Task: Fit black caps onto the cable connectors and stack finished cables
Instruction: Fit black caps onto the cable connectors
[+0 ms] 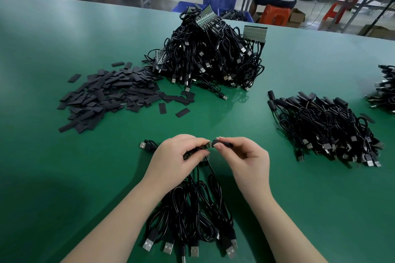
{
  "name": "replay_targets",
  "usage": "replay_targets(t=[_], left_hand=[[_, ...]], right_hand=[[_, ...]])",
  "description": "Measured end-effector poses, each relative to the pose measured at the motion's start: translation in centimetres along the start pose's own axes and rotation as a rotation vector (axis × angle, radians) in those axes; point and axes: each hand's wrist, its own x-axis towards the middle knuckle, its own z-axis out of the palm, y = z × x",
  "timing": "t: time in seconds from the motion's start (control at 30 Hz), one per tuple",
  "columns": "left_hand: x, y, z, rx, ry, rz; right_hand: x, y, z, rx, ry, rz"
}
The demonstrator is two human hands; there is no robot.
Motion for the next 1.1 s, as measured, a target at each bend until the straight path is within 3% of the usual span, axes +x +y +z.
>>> replay_targets(t=[0.43, 0.8, 1.1], left_hand=[[-0.12, -0.05, 0.18, -0.028, -0.022, -0.016], [-0.16, -0.07, 0.29, -0.082, -0.039, -0.033], [-0.17, -0.27, 0.26, -0.094, -0.02, -0.039]], right_hand=[[-0.25, -0.02, -0.03, -0.161, 0.036, -0.152], [-0.28, -0.44, 0.52, 0.055, 0.04, 0.05], [-0.03, -0.62, 0.16, 0.095, -0.019, 0.098]])
